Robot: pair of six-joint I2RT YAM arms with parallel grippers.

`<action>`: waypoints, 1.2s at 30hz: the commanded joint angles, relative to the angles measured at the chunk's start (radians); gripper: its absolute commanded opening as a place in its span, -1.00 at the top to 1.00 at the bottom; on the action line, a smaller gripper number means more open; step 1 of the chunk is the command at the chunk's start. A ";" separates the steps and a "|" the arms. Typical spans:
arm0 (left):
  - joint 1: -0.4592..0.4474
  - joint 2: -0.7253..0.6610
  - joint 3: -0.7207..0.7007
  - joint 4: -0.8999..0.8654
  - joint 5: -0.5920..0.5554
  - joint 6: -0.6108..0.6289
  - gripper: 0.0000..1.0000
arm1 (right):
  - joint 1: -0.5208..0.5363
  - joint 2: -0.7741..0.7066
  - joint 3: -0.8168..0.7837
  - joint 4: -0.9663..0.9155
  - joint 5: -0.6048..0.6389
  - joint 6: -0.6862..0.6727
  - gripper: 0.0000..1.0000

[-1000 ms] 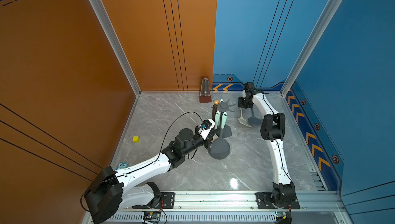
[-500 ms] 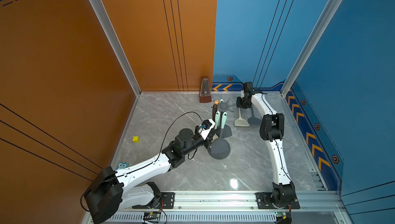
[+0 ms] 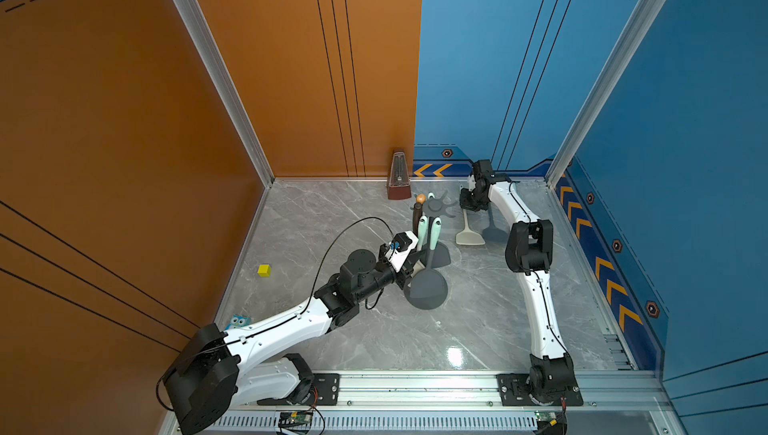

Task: Take the spatula off the kitchen utensil rack
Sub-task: Place the spatula at the center of the board.

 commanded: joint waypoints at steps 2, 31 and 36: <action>0.001 -0.013 -0.021 -0.039 -0.028 -0.024 0.74 | 0.003 -0.059 -0.033 -0.036 -0.026 -0.048 0.50; 0.009 -0.014 -0.013 -0.039 -0.030 -0.025 0.77 | 0.078 -1.321 -1.435 0.858 -0.113 -0.088 0.49; 0.009 -0.011 -0.009 -0.039 -0.033 -0.026 0.78 | 0.120 -1.454 -1.511 0.849 -0.095 -0.105 0.47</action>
